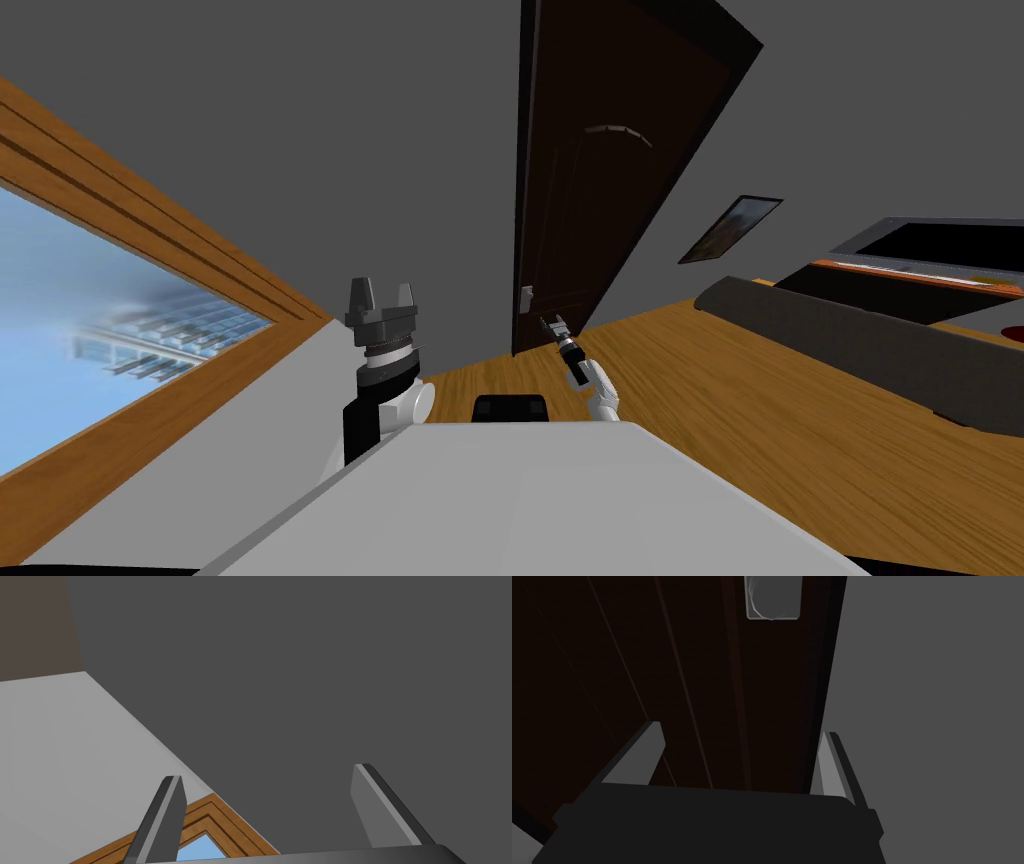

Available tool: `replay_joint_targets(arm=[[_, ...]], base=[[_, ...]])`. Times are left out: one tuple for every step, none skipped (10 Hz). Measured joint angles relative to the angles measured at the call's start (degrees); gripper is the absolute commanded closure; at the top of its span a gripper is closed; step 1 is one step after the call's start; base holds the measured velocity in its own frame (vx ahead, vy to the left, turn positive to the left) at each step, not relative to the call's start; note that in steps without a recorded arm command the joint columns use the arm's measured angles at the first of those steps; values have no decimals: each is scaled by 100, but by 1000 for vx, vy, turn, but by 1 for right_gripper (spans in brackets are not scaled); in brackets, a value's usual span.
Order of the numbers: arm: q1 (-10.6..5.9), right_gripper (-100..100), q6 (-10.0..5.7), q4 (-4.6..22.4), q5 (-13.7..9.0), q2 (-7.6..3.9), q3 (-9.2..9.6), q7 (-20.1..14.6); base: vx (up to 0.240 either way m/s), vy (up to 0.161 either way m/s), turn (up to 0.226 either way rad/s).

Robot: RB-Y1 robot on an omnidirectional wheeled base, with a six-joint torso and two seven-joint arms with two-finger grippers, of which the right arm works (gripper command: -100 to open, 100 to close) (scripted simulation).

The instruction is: Pull the door open

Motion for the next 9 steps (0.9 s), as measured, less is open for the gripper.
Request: replay_joint_targets(arm=[[-55, -100, 14, 82, 115, 14, -3, 29], [-79, -100, 1, 157, 209, 38, -15, 76], [-138, -100, -29, 270, 277, 58, -46, 131], [-147, -100, -37, 284, 284, 60, -49, 144], [-194, -100, -47, 364, 232, 25, -168, 186], [-274, -100, -4, 424, 206, -19, -251, 204], [-333, -100, -7, 542, 144, -7, -408, 298], [-335, -100, 52, 510, 124, -40, -474, 316], [-330, -100, 97, 499, 89, -86, -555, 304]], base=[[155, 48, 5], [126, 30, 5], [53, 12, 2], [9, 40, 185], [6, 47, 284], [16, 46, 312], [24, 36, 205], [33, 23, 178], [23, 7, 67]])
